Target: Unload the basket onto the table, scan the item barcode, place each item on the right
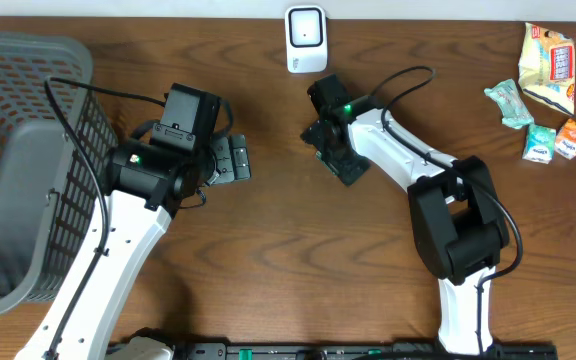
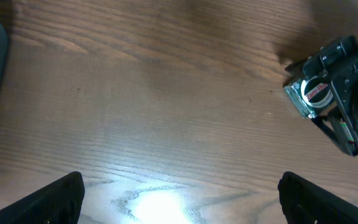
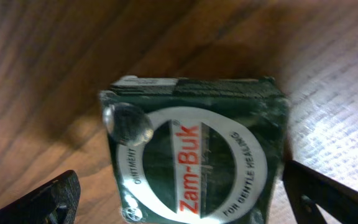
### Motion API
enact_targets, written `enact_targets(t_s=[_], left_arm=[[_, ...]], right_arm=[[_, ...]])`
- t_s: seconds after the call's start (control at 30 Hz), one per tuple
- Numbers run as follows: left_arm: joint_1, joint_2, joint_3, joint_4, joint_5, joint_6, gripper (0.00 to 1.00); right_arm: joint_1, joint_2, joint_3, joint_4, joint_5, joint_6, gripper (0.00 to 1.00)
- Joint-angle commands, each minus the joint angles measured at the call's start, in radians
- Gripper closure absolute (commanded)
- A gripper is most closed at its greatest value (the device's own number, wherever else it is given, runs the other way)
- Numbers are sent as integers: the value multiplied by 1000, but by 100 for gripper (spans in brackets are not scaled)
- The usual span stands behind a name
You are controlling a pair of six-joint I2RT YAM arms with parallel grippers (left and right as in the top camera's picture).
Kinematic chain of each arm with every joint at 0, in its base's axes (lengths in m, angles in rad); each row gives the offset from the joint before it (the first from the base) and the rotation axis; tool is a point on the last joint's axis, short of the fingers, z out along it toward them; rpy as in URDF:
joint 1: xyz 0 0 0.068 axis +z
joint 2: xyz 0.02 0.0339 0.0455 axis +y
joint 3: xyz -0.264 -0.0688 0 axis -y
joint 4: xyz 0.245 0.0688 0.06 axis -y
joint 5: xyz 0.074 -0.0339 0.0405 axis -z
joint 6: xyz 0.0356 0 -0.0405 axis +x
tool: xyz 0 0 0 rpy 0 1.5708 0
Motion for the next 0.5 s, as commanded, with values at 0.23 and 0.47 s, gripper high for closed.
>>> enact_targets(t_s=[0.23, 0.47], left_arm=[[-4, -2, 15, 0, 6, 6, 2], [-4, -2, 15, 0, 6, 6, 2]], right_arm=[[-3, 11, -49, 25, -16, -420, 20], [-7, 11, -25, 13, -100, -690, 31]])
